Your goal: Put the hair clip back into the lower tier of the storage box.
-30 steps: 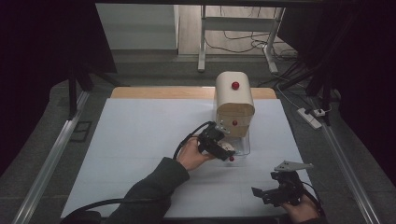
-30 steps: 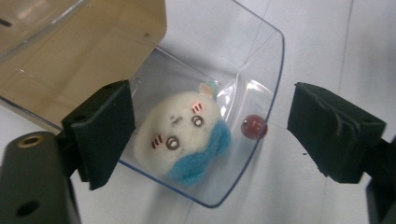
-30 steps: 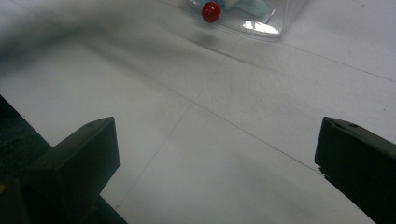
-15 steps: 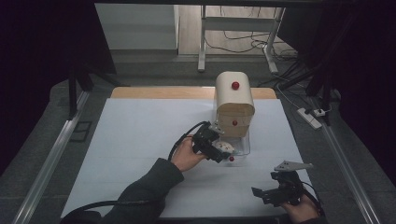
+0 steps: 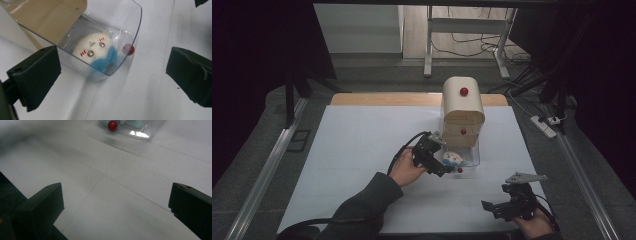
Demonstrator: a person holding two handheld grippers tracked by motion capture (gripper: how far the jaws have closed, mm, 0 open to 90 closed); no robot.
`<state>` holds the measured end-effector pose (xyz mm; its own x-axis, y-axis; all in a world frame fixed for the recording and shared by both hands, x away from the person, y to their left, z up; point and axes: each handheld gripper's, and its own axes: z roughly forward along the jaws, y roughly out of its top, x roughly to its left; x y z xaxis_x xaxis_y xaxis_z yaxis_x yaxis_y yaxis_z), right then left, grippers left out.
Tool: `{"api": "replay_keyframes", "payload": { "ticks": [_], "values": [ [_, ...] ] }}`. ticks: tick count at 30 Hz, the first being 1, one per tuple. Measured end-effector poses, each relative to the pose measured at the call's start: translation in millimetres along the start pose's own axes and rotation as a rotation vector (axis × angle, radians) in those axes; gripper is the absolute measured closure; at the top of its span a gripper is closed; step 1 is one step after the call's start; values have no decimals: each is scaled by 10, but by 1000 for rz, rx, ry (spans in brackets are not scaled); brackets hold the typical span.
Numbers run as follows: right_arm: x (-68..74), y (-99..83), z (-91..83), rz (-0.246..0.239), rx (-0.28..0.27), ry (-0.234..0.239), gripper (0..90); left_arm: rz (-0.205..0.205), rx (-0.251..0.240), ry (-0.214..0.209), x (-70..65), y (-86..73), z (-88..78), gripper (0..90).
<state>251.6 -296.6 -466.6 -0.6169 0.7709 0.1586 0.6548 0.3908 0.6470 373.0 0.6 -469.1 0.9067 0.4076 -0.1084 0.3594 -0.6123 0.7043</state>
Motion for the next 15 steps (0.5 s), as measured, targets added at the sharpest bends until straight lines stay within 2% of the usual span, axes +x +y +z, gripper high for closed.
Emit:
{"api": "replay_keyframes", "payload": {
  "ticks": [6,15],
  "values": [
    [-2,0,-1,4,-1,1,0,7,10,0,-16,-43,-35,0],
    [-3,1,1,6,0,1,0,-15,-11,-31,-27,-115,-118,0]
  ]
}}
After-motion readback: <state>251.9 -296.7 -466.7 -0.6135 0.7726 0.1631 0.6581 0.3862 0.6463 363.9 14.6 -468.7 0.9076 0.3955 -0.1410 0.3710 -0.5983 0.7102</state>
